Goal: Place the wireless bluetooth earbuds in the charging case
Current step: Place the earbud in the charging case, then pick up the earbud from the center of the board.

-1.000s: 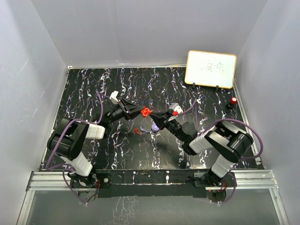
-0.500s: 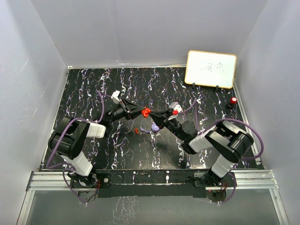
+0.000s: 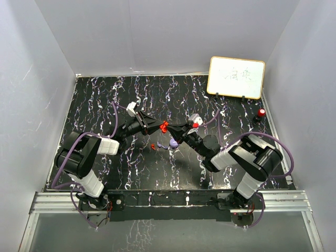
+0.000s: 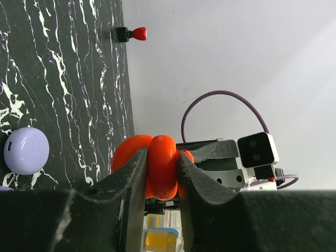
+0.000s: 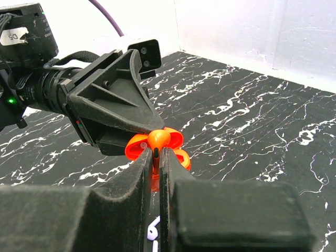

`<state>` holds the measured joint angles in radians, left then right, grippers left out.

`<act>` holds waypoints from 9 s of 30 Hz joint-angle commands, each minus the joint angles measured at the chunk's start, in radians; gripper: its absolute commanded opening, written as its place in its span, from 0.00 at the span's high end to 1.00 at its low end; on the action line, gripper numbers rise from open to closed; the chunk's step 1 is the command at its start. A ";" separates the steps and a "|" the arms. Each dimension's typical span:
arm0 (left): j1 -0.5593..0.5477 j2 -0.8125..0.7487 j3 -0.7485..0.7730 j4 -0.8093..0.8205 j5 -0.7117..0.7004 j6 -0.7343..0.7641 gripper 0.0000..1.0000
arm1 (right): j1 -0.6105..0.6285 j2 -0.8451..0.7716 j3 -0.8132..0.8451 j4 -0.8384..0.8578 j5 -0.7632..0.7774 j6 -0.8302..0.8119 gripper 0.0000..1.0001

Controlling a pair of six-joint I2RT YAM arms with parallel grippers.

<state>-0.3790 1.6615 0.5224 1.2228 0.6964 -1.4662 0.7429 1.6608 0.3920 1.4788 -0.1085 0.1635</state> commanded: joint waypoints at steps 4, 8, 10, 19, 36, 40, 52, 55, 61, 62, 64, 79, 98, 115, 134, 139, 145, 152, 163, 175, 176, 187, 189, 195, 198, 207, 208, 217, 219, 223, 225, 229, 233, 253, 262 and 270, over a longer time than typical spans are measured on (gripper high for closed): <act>-0.013 -0.025 0.028 0.019 0.024 0.006 1.00 | -0.007 0.008 0.030 0.337 -0.001 -0.001 1.00; -0.017 -0.030 0.028 0.020 0.024 0.004 1.00 | -0.009 0.007 0.027 0.336 -0.001 0.000 1.00; -0.017 -0.035 0.027 0.018 0.023 0.006 1.00 | -0.010 0.007 0.025 0.337 -0.001 0.000 1.00; -0.016 -0.053 0.029 0.010 0.022 0.006 1.00 | -0.016 0.010 0.018 0.337 -0.002 0.008 1.00; -0.018 -0.060 0.036 0.026 0.028 -0.009 1.00 | -0.023 0.024 0.018 0.337 -0.013 0.023 1.00; -0.018 -0.060 0.040 0.030 0.025 -0.011 1.00 | -0.022 0.020 0.011 0.337 -0.014 0.024 1.00; -0.018 -0.058 0.057 0.021 0.019 -0.011 1.00 | -0.022 -0.001 -0.004 0.336 0.009 0.030 0.77; -0.018 -0.057 0.057 0.020 0.018 -0.010 1.00 | -0.023 -0.008 -0.008 0.337 0.012 0.027 0.74; -0.018 -0.046 0.060 0.023 0.018 -0.008 1.00 | -0.022 -0.060 -0.022 0.337 0.026 0.014 0.67; -0.018 -0.043 0.060 0.026 0.017 -0.008 1.00 | -0.023 -0.075 -0.027 0.337 0.030 0.012 0.65; -0.018 -0.037 0.060 0.034 0.020 -0.009 1.00 | -0.023 -0.118 -0.034 0.337 0.043 0.004 0.63; 0.055 0.004 0.049 0.086 0.030 -0.002 1.00 | -0.028 -0.633 0.190 -0.993 0.242 -0.006 0.58; 0.255 -0.095 -0.030 -0.008 0.089 0.033 1.00 | 0.063 -0.339 0.361 -1.259 0.044 0.116 0.57; 0.372 -0.174 -0.097 -0.092 0.124 0.058 1.00 | 0.249 0.048 0.677 -1.457 0.239 0.224 0.58; 0.411 -0.156 -0.133 -0.025 0.151 0.029 1.00 | 0.289 0.242 0.874 -1.662 0.431 0.264 0.54; 0.414 -0.154 -0.134 -0.023 0.152 0.027 1.00 | 0.289 0.257 0.881 -1.671 0.441 0.263 0.56; 0.415 -0.148 -0.128 -0.024 0.155 0.027 1.00 | 0.289 0.271 0.894 -1.672 0.438 0.265 0.58; 0.417 -0.135 -0.124 -0.023 0.160 0.023 1.00 | 0.289 0.287 0.913 -1.672 0.431 0.267 0.59; 0.419 -0.128 -0.125 0.012 0.161 0.019 1.00 | 0.289 0.303 0.924 -1.671 0.412 0.275 0.60; 0.423 -0.118 -0.133 0.026 0.163 0.015 1.00 | 0.289 0.324 0.935 -1.660 0.390 0.257 0.60; 0.422 -0.118 -0.134 0.027 0.164 0.015 1.00 | 0.289 0.324 0.935 -1.660 0.385 0.256 0.61; 0.429 -0.118 -0.142 0.032 0.165 0.013 1.00 | 0.292 0.302 0.898 -1.636 0.347 0.233 0.63; 0.429 -0.119 -0.142 0.032 0.165 0.013 1.00 | 0.293 0.297 0.892 -1.633 0.356 0.232 0.63; 0.429 -0.123 -0.147 0.032 0.163 0.014 1.00 | 0.292 0.302 0.895 -1.634 0.376 0.232 0.64; 0.430 -0.126 -0.147 0.026 0.161 0.016 1.00 | 0.293 0.304 0.897 -1.638 0.382 0.235 0.66; 0.431 -0.123 -0.149 0.027 0.161 0.017 1.00 | 0.292 0.313 0.904 -1.650 0.392 0.239 0.71; 0.431 -0.123 -0.148 0.028 0.161 0.017 1.00 | 0.293 0.313 0.904 -1.651 0.394 0.240 0.71; 0.432 -0.121 -0.151 0.031 0.161 0.017 1.00 | 0.293 0.320 0.914 -1.666 0.391 0.245 0.74; 0.432 -0.122 -0.151 0.031 0.161 0.017 1.00 | 0.293 0.320 0.916 -1.671 0.391 0.246 0.74; 0.432 -0.124 -0.151 0.029 0.163 0.017 1.00 | 0.293 0.326 0.921 -1.685 0.391 0.251 0.71; 0.432 -0.124 -0.151 0.030 0.163 0.015 1.00 | 0.293 0.329 0.923 -1.687 0.389 0.253 0.71; 0.434 -0.127 -0.152 0.028 0.163 0.017 1.00 | 0.293 0.333 0.929 -1.694 0.383 0.260 0.73; 0.436 -0.127 -0.153 0.028 0.164 0.017 1.00 | 0.291 0.338 0.933 -1.699 0.380 0.267 0.76; 0.438 -0.122 -0.156 0.036 0.164 0.013 1.00 | 0.244 0.129 0.757 -1.471 0.414 0.322 0.88; 0.439 -0.133 -0.173 0.111 0.128 -0.046 1.00 | 0.115 -0.124 0.485 -1.111 0.265 0.437 0.91; 0.419 -0.179 -0.182 0.141 0.035 -0.094 1.00 | 0.064 -0.240 0.284 -0.736 0.228 0.514 0.93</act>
<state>0.0505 1.5436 0.3389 1.2850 0.7895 -1.5238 0.8185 1.4712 0.7410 0.4484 0.1539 0.6147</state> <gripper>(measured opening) 0.250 0.174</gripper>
